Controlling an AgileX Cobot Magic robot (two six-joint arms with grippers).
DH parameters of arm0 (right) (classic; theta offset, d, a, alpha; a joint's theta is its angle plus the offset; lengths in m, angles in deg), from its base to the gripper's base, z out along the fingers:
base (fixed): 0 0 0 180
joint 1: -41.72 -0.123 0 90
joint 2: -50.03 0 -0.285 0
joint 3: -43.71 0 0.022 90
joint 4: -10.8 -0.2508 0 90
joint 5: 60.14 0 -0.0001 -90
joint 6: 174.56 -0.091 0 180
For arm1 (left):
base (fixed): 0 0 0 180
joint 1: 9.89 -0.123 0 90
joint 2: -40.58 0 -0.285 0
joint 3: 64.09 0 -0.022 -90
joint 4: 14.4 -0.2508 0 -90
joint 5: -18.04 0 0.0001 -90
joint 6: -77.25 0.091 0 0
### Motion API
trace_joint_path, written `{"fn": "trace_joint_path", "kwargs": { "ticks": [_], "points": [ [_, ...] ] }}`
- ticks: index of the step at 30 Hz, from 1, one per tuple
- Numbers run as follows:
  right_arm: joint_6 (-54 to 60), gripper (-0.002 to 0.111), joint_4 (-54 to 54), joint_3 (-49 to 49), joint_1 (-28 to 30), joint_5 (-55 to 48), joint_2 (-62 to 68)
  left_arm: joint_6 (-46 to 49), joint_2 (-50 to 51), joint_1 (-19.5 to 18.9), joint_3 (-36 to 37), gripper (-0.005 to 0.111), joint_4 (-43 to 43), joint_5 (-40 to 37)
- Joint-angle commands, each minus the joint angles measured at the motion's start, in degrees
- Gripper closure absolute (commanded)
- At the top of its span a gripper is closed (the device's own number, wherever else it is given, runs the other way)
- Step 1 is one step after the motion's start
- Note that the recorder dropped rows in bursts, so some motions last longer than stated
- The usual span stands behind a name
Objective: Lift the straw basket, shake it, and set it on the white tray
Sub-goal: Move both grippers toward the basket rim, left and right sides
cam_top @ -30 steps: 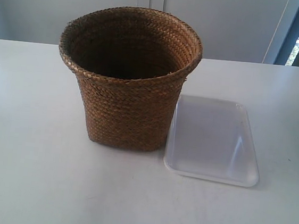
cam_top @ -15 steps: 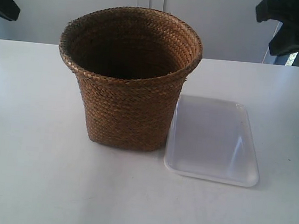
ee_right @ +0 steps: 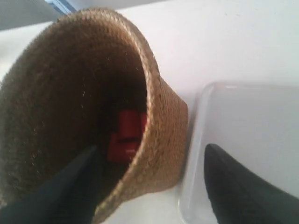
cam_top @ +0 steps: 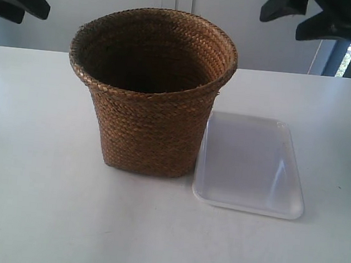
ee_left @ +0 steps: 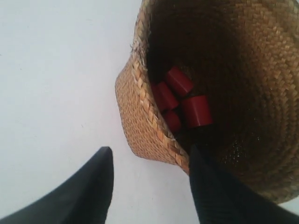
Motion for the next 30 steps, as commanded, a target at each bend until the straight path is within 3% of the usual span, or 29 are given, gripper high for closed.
{"fn": "trace_joint_path", "kwargs": {
  "ticks": [1, 3, 6, 10, 13, 30],
  "points": [
    [-2.3, 0.048, -1.5, -0.3, 0.1, 5.1, -0.4, -0.9, -0.4, -0.1, -0.4, 0.052, 1.4, 1.6],
    [-5.6, 0.045, -1.1, -0.4, 0.1, 5.2, 0.1, -1.5, 0.2, -0.1, -0.4, 0.052, 2.3, 2.4],
    [3.7, 0.036, -1.5, -0.7, -0.9, 3.8, 1.6, -1.0, 2.7, -0.1, -1.4, 0.052, 3.8, 1.4],
    [3.2, 0.036, -2.2, -0.7, -1.1, 5.1, 2.0, 0.2, 6.2, -0.1, -4.5, 0.045, 3.9, -0.6],
    [2.4, 0.030, -2.7, -0.8, -1.3, 3.7, 6.0, 1.5, 8.3, 0.2, -7.1, 0.044, 3.7, -0.3],
    [3.3, 0.030, -3.8, -1.0, -5.4, 9.1, 14.1, 4.5, 15.8, 0.4, -9.0, 0.041, 5.8, 1.9]
  ]
}}
